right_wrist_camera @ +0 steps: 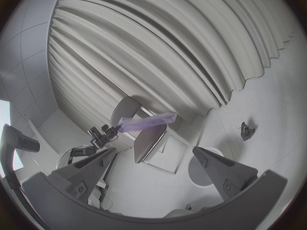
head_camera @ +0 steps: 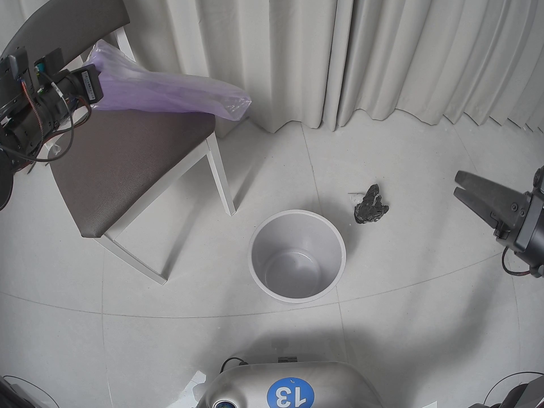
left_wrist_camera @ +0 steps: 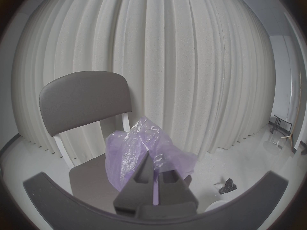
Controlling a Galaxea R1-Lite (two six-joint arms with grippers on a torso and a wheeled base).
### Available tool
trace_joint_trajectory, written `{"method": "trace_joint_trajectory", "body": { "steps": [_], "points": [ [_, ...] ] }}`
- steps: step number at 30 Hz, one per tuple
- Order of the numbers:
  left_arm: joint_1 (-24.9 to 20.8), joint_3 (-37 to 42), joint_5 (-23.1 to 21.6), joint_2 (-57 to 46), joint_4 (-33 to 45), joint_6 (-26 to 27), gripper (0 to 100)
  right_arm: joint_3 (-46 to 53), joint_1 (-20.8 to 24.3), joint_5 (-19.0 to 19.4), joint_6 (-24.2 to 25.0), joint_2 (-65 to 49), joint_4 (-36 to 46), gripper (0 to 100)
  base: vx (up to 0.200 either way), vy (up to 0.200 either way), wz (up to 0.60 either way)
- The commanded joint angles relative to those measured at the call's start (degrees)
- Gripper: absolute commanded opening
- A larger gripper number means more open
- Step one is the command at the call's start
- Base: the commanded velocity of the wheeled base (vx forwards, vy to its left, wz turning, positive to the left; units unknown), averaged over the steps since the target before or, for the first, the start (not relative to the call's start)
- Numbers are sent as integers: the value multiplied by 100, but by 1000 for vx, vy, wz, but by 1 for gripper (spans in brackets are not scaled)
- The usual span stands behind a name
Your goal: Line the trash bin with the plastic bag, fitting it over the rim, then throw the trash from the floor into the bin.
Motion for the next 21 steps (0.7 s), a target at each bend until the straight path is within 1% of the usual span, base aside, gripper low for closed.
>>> {"method": "trace_joint_trajectory", "body": {
  "steps": [1, 4, 9, 12, 14, 18, 21],
  "points": [
    [-263, -214, 184, 107, 123, 97, 0, 81, 60, 10, 0, 182, -15, 100, 0, 0, 0],
    [-386, -451, 342, 151, 299, 114, 0, 116, 42, 10, 0, 191, -15, 100, 0, 0, 0],
    [-430, -732, 351, 230, 527, 114, 0, 300, 42, 36, -52, 261, -94, 100, 0, 0, 0],
    [-457, -855, 351, 221, 615, 114, 0, 379, 42, 36, -61, 340, -341, 100, 0, 0, 0],
    [-562, -952, 360, 195, 676, 114, 0, 423, 33, 45, -61, 384, -455, 100, 0, 0, 0],
    [-571, -1093, 368, 213, 861, 132, 0, 467, 33, 71, -61, 384, -464, 100, 0, 0, 0],
    [-606, -1110, 368, 213, 896, 132, 0, 678, 33, 300, -219, 410, -472, 100, 0, 0, 0]
  ]
}}
